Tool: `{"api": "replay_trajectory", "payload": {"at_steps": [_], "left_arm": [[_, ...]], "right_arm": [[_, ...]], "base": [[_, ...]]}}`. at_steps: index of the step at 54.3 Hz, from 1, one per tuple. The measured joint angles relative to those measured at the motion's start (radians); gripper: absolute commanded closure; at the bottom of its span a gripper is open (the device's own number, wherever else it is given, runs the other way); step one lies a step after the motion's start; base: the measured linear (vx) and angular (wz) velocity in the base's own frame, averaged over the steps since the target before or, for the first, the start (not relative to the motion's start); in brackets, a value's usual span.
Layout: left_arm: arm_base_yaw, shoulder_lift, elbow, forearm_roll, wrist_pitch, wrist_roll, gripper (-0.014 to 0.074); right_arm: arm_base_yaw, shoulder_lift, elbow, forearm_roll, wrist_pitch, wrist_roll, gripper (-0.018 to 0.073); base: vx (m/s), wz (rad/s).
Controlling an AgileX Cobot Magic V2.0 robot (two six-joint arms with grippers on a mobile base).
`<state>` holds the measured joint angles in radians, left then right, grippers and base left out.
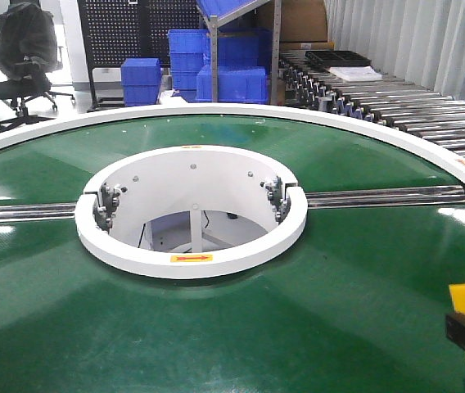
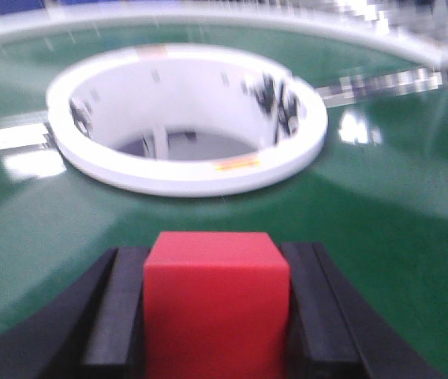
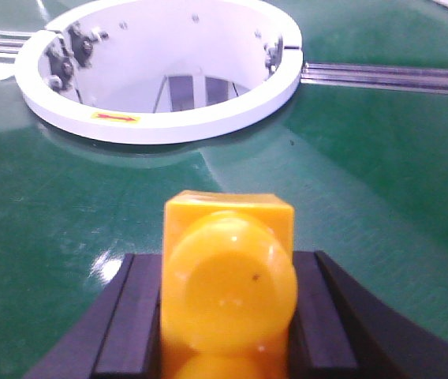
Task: Pick red and yellow blocks into blue bin
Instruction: 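Lift the red cube and yellow brick off the table, then drive the base away from the conveyor holding both blocks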
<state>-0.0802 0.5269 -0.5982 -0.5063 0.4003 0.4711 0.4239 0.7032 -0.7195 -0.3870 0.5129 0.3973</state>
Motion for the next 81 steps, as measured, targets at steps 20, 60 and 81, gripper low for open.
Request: {"api": "replay_trajectory", "payload": {"at_steps": [20,60,81], "left_arm": [[0.0,-0.11,0.058,-0.008,-0.034,0.0,0.0597],[0.0,-0.11,0.059,-0.008,-0.034,0.0,0.0597],[0.0,-0.11,0.059,-0.008,-0.034,0.0,0.0597]], "right_arm": [[0.0,-0.09,0.054,0.0,-0.014,0.0,0.057],[0.0,-0.09,0.054,0.0,-0.014,0.0,0.057],[0.0,-0.09,0.054,0.0,-0.014,0.0,0.057]], "base": [[0.0,0.0],[0.0,0.01],[-0.08,0.2]]}}
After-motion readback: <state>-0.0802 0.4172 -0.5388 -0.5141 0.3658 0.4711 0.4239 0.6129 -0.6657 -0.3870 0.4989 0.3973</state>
